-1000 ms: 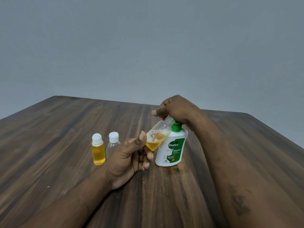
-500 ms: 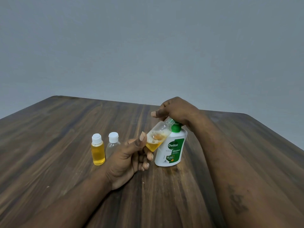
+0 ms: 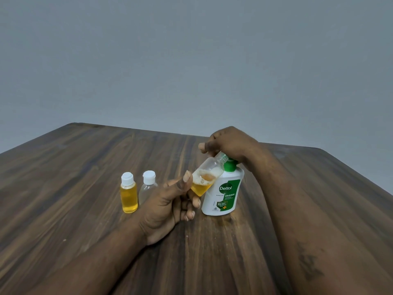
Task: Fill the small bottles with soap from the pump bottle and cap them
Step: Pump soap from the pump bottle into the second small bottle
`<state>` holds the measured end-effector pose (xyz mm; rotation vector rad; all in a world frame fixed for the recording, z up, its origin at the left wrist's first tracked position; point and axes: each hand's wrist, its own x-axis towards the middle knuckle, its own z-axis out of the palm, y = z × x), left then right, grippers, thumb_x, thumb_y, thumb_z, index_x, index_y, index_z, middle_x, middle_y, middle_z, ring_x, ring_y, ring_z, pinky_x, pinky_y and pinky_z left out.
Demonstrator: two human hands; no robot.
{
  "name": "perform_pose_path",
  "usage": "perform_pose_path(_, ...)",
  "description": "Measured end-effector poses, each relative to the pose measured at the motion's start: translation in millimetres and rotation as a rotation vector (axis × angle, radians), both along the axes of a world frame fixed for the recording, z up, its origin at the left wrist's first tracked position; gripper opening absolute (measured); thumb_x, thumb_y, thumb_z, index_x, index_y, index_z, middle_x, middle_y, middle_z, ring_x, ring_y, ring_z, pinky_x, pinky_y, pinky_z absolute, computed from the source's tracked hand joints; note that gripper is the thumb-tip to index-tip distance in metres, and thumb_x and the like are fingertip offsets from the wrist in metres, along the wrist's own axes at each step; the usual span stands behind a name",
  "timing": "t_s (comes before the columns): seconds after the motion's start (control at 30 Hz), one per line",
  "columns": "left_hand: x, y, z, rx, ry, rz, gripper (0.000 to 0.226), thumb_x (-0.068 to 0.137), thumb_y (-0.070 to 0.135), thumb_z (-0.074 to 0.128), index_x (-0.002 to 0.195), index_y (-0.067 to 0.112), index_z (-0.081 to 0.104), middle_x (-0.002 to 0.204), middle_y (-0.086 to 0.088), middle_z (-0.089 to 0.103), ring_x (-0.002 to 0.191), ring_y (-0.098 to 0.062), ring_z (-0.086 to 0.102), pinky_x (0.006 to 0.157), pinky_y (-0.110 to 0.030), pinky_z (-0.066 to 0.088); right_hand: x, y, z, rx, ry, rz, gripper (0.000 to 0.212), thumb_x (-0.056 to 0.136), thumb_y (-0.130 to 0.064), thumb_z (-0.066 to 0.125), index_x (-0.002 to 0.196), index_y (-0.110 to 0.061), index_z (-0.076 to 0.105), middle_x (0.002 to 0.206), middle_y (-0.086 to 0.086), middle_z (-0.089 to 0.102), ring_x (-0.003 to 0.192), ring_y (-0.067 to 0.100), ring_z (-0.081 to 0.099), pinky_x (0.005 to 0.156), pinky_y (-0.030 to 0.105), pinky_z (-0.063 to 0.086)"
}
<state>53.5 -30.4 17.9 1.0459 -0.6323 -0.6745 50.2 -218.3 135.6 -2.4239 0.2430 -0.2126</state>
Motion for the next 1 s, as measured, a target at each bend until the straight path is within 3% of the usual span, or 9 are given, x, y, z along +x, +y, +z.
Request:
perform_pose_path(0.07, 0.5, 0.7, -0.1, 0.0, 0.007, 0.007, 0.053, 0.061, 0.071, 0.086, 0.075, 0.021, 0.074, 0.073, -0.008, 0.063, 0.058, -0.016, 0.054, 0.052, -0.024, 0.046, 0.1, -1.6, -1.1, 0.006, 0.03, 0.013, 0.019, 0.093, -0.029, 0.076, 0.085, -0.011, 0.076, 0.08, -0.004, 0.07, 0.074, 0.014, 0.061, 0.071, 0.032, 0.046)
perform_pose_path(0.2, 0.9, -0.2, 0.3, -0.007, 0.007, -0.003, 0.052, 0.063, 0.07, 0.085, 0.077, 0.021, 0.075, 0.075, -0.008, 0.064, 0.061, -0.016, 0.054, 0.053, -0.024, 0.047, 0.7, -1.9, 0.1, 0.079, -0.077, 0.009, 0.026, 0.088, -0.035, 0.081, 0.074, -0.015, 0.073, 0.083, 0.001, 0.078, 0.09, 0.022, 0.073, 0.086, 0.041, 0.057)
perform_pose_path(0.3, 0.3, -1.5, 0.4, -0.022, 0.003, -0.023, 0.051, 0.066, 0.068, 0.084, 0.079, 0.02, 0.075, 0.077, -0.008, 0.064, 0.062, -0.016, 0.055, 0.054, -0.024, 0.048, -0.8, -0.5, 3.4, 0.018, -0.183, -0.027, 0.03, 0.088, -0.043, 0.08, 0.081, -0.015, 0.073, 0.075, -0.004, 0.077, 0.077, 0.011, 0.069, 0.071, 0.031, 0.053)
perform_pose_path(0.4, -0.4, 0.0, 1.0, -0.033, -0.005, -0.032, 0.051, 0.066, 0.068, 0.085, 0.08, 0.02, 0.075, 0.077, -0.009, 0.064, 0.061, -0.016, 0.055, 0.054, -0.024, 0.048, -2.1, 1.5, 4.8, -0.033, -0.252, -0.025, 0.027, 0.09, -0.043, 0.078, 0.084, -0.017, 0.074, 0.073, -0.007, 0.076, 0.072, 0.006, 0.068, 0.067, 0.028, 0.051)
perform_pose_path(0.53, -0.6, 0.1, 0.6, -0.004, -0.011, -0.011, 0.052, 0.064, 0.07, 0.085, 0.075, 0.021, 0.073, 0.075, -0.008, 0.064, 0.059, -0.016, 0.054, 0.053, -0.024, 0.046, 1.4, -0.5, 0.4, 0.019, -0.084, 0.0, 0.023, 0.091, -0.034, 0.077, 0.083, -0.012, 0.076, 0.081, -0.002, 0.077, 0.082, 0.018, 0.07, 0.079, 0.035, 0.054)
perform_pose_path(0.63, -0.6, -0.3, 0.0, 0.012, 0.001, 0.0, 0.052, 0.061, 0.07, 0.086, 0.075, 0.022, 0.073, 0.074, -0.008, 0.064, 0.059, -0.016, 0.054, 0.053, -0.024, 0.046, 1.8, -3.2, -2.9, 0.041, 0.032, 0.006, 0.023, 0.091, -0.032, 0.078, 0.081, -0.012, 0.074, 0.085, 0.001, 0.072, 0.074, 0.018, 0.062, 0.074, 0.035, 0.048)
perform_pose_path(0.77, 0.3, 0.3, 0.6, -0.001, -0.007, -0.013, 0.052, 0.063, 0.07, 0.085, 0.078, 0.021, 0.074, 0.076, -0.008, 0.064, 0.06, -0.016, 0.054, 0.054, -0.025, 0.047, -0.4, -1.2, 0.8, 0.068, -0.077, 0.023, 0.032, 0.088, -0.042, 0.079, 0.073, -0.015, 0.071, 0.082, 0.001, 0.078, 0.085, 0.023, 0.07, 0.086, 0.043, 0.055)
perform_pose_path(0.9, -0.6, -0.1, 1.2, -0.012, -0.021, -0.013, 0.054, 0.063, 0.071, 0.084, 0.079, 0.02, 0.074, 0.078, -0.009, 0.064, 0.061, -0.017, 0.054, 0.055, -0.026, 0.047, -3.9, 1.9, 6.3, -0.002, -0.203, -0.018, 0.031, 0.088, -0.046, 0.079, 0.083, -0.016, 0.072, 0.076, -0.006, 0.076, 0.077, 0.009, 0.068, 0.071, 0.03, 0.05)
perform_pose_path(1.0, -0.3, 0.0, 1.3, -0.015, -0.023, -0.013, 0.054, 0.065, 0.07, 0.084, 0.079, 0.019, 0.074, 0.077, -0.009, 0.064, 0.06, -0.017, 0.054, 0.054, -0.026, 0.047, -4.8, 3.0, 7.1, -0.002, -0.142, 0.001, 0.035, 0.086, -0.047, 0.08, 0.083, -0.014, 0.073, 0.077, -0.006, 0.075, 0.081, 0.014, 0.069, 0.075, 0.034, 0.054)
